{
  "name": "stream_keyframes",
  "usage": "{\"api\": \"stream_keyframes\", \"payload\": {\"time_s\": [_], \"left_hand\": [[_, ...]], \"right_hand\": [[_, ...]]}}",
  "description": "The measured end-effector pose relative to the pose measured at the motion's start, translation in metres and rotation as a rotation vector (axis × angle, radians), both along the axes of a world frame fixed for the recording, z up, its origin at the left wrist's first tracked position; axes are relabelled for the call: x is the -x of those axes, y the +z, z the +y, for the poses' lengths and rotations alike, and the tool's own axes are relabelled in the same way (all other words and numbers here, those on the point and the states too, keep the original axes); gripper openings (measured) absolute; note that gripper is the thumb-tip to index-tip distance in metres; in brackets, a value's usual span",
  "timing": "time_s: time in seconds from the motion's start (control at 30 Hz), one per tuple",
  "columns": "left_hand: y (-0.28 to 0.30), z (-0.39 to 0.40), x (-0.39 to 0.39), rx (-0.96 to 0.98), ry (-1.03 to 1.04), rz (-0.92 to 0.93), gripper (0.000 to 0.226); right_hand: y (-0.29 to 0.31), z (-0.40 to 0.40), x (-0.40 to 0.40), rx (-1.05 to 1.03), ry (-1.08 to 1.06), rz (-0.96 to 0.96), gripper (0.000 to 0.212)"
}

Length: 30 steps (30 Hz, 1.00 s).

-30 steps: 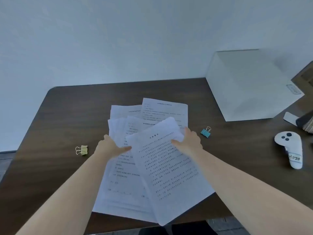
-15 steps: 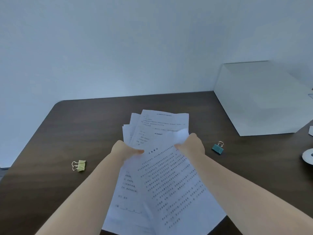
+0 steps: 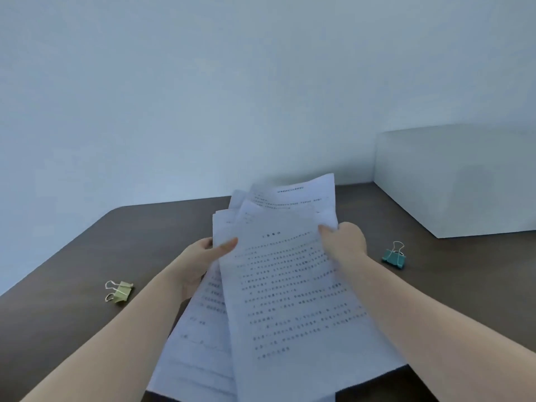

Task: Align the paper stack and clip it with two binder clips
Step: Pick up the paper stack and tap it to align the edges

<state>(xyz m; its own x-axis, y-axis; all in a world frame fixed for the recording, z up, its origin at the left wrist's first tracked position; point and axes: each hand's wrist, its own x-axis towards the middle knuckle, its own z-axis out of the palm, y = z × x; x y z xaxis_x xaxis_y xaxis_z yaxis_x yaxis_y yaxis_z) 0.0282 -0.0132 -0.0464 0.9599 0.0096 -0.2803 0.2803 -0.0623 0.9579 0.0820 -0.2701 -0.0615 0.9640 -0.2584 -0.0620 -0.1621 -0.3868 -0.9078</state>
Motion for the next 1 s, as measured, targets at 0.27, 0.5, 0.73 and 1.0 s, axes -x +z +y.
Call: {"api": "stream_keyframes", "payload": {"time_s": [0.27, 0.5, 0.73, 1.0], "left_hand": [[0.006, -0.029, 0.017, -0.059, 0.203, -0.138, 0.029], [0.004, -0.028, 0.017, 0.066, 0.282, -0.256, 0.029], [0.002, -0.021, 0.015, -0.047, 0.365, -0.243, 0.027], [-0.004, -0.014, 0.004, -0.633, 0.298, -0.044, 0.009]], "right_hand": [[0.011, -0.001, 0.013, -0.026, 0.073, 0.077, 0.075], [0.014, -0.014, 0.006, -0.289, 0.302, 0.201, 0.092], [0.020, -0.005, 0.016, -0.348, 0.477, 0.164, 0.039], [0.032, 0.022, 0.017, 0.326, 0.460, 0.181, 0.042]]}}
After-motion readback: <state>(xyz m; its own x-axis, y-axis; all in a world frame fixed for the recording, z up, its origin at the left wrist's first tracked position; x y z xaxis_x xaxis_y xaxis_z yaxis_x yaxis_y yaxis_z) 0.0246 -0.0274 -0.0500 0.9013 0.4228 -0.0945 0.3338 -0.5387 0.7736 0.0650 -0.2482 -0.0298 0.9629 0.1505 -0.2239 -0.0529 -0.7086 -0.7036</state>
